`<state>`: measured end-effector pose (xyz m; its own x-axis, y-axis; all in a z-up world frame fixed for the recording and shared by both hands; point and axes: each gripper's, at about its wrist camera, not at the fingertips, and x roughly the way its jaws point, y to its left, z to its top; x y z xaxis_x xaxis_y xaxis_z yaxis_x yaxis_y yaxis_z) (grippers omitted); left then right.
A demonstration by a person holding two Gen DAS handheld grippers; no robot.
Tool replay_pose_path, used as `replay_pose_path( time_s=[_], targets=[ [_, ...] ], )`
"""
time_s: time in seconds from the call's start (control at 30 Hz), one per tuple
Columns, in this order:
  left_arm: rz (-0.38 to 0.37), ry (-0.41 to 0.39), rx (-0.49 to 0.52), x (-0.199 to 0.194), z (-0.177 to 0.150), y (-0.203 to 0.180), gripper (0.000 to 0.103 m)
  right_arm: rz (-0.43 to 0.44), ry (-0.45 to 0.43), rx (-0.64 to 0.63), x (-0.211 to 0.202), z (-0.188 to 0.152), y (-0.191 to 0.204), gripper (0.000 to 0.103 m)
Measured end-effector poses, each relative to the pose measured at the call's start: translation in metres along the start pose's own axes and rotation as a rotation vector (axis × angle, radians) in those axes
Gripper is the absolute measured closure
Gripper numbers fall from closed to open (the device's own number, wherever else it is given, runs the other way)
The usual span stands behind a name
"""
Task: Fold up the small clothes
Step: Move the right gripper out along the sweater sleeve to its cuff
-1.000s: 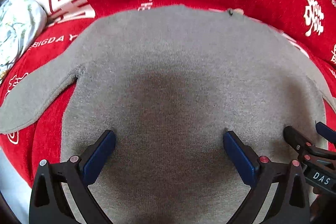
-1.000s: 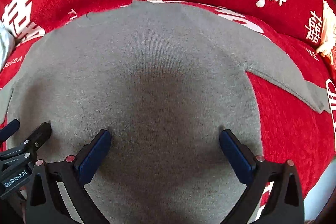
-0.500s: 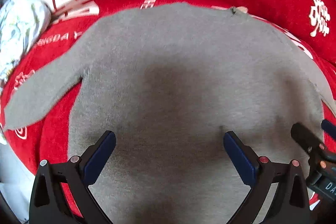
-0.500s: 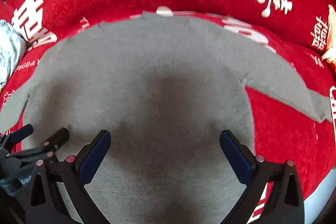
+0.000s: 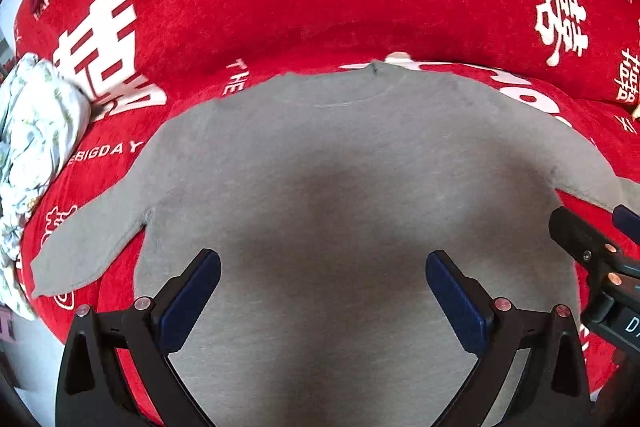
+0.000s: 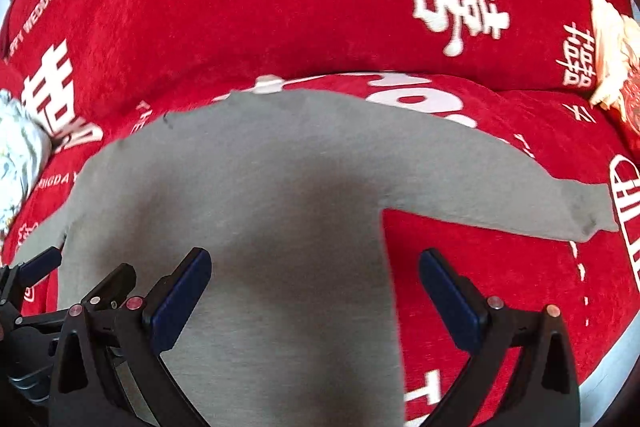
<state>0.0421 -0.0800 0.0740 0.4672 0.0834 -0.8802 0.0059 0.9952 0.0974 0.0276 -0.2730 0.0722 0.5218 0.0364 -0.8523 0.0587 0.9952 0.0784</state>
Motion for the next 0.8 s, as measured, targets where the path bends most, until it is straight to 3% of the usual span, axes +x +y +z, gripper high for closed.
replay_pose_path(
  time_s=[0.8],
  targets=[
    [-0.055,-0.006,0.106,-0.008,0.020,-0.110,0.000,-0.111,-0.040,0.187,-0.012,-0.007,-0.150,0.000]
  ],
)
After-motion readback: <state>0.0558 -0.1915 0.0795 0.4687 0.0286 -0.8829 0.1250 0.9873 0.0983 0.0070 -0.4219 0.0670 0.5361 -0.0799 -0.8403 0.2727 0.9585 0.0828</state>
